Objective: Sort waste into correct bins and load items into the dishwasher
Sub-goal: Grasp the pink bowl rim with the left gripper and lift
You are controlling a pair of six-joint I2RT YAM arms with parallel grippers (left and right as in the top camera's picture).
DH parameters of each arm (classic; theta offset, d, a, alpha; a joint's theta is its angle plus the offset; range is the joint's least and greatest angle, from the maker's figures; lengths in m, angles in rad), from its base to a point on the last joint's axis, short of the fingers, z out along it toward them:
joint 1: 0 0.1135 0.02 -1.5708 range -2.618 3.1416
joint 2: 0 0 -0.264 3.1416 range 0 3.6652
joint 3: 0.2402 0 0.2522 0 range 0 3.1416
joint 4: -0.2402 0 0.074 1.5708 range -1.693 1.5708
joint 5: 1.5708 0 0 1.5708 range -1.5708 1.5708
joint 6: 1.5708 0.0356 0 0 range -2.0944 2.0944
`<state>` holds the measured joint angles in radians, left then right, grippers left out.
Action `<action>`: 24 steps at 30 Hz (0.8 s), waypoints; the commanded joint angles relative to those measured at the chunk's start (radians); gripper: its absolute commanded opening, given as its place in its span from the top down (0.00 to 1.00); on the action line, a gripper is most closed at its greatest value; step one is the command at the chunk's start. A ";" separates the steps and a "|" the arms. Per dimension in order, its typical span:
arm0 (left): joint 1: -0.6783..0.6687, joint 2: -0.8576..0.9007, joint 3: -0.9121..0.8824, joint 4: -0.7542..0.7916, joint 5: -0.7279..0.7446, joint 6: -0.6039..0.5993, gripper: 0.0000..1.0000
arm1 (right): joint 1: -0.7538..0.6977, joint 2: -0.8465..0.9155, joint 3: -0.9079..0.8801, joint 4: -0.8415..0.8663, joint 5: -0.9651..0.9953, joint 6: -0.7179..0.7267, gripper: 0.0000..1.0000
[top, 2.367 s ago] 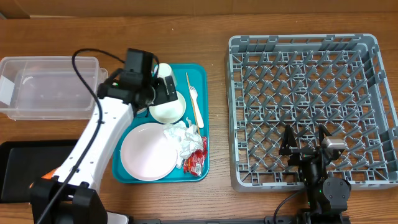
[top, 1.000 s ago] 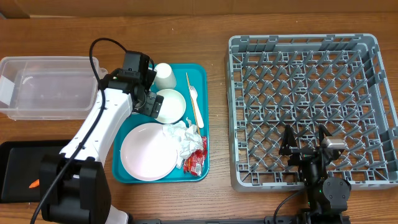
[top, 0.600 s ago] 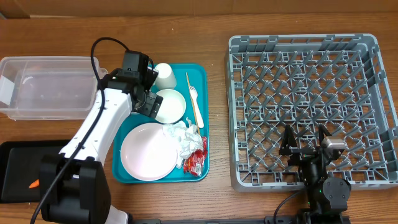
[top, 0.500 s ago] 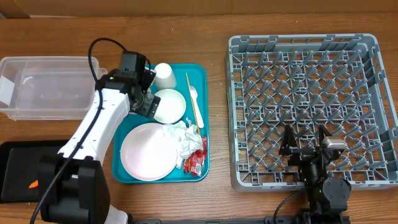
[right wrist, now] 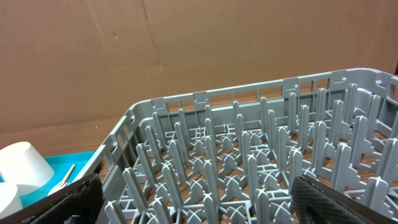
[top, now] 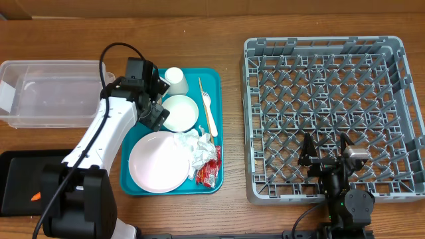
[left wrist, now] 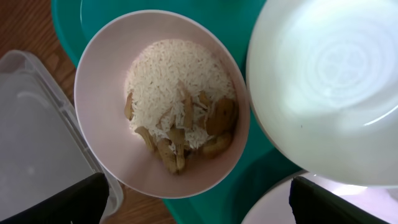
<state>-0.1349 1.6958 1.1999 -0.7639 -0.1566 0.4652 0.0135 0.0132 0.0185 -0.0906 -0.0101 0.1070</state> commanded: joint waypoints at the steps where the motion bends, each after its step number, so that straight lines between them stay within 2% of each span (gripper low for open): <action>1: 0.004 -0.012 -0.004 -0.010 0.008 0.212 0.05 | -0.003 -0.005 -0.011 0.006 0.009 -0.002 0.00; 10: 0.003 0.053 -0.005 -0.012 0.005 0.301 0.04 | -0.003 -0.005 -0.011 0.006 0.009 -0.002 0.00; 11: 0.003 0.062 -0.005 -0.004 -0.003 0.302 0.00 | -0.003 -0.005 -0.011 0.006 0.009 -0.002 0.00; 14: 0.004 0.071 -0.005 0.019 -0.001 0.301 0.00 | -0.003 -0.005 -0.011 0.006 0.009 -0.002 0.00; 24: 0.005 0.143 -0.005 0.073 -0.011 0.306 0.07 | -0.003 -0.005 -0.011 0.006 0.009 -0.002 0.00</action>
<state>-0.1349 1.7992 1.1980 -0.7074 -0.1616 0.7444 0.0135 0.0132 0.0185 -0.0902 -0.0105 0.1078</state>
